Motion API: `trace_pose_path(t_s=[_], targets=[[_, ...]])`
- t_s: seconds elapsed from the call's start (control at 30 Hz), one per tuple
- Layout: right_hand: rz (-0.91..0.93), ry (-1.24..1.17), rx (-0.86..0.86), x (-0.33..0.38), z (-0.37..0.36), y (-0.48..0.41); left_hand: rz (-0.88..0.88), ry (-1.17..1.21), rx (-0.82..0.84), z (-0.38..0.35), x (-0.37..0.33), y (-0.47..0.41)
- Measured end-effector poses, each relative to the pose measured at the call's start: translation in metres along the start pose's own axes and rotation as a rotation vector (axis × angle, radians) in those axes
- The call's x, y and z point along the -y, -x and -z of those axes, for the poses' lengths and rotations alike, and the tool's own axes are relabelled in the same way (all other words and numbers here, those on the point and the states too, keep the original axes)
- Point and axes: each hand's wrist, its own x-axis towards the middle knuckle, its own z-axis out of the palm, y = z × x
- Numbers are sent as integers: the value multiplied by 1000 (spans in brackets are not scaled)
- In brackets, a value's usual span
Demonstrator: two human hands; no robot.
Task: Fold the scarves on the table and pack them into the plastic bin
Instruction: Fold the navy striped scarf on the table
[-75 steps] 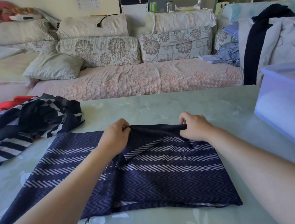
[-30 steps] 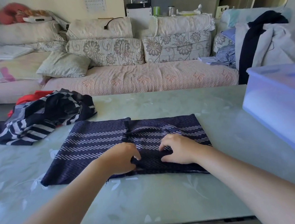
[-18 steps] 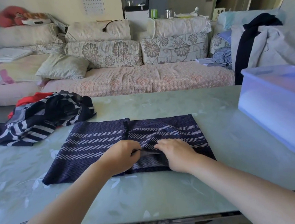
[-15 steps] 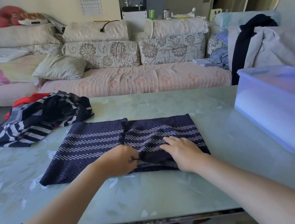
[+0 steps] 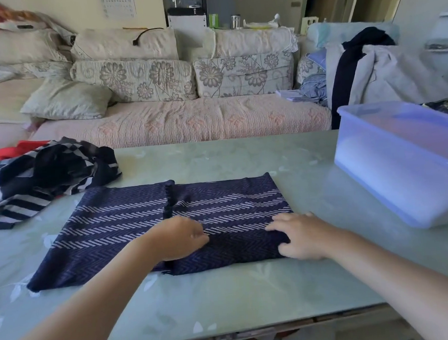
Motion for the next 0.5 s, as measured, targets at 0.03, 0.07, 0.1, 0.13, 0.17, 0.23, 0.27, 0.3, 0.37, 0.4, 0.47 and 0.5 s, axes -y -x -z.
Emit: trace_pose_path(t_s=[0.03,0.07,0.1,0.13,0.17,0.23,0.27,0.3,0.37,0.4,0.47,0.5], targets=[[13,24,-78,3,4,-5,-27,-14,-110,0,4,-8],[28,30,-144,6,6,-12,-57,-23,-219,-1,9,-15],[45,11,-197,8,7,-19,-74,-26,-295,-3,14,-22],[52,-23,-225,8,8,-28,-68,-41,-323,-4,18,-29],[57,-60,-243,8,7,-37,-47,-76,-321,-4,22,-35],[63,-95,-254,3,5,-59,8,-162,-292,-5,31,-50],[65,-94,-260,-2,6,-71,25,-176,-295,-5,37,-58],[61,-96,-273,-7,7,-83,43,-167,-306,-3,44,-66],[26,-115,-298,-19,11,-106,87,-114,-335,3,59,-82],[2,-113,-307,-26,12,-118,112,-92,-344,6,66,-89],[-46,-75,-336,-40,15,-140,147,-84,-355,11,79,-102],[-65,-61,-353,-46,15,-149,161,-96,-350,12,84,-107]])
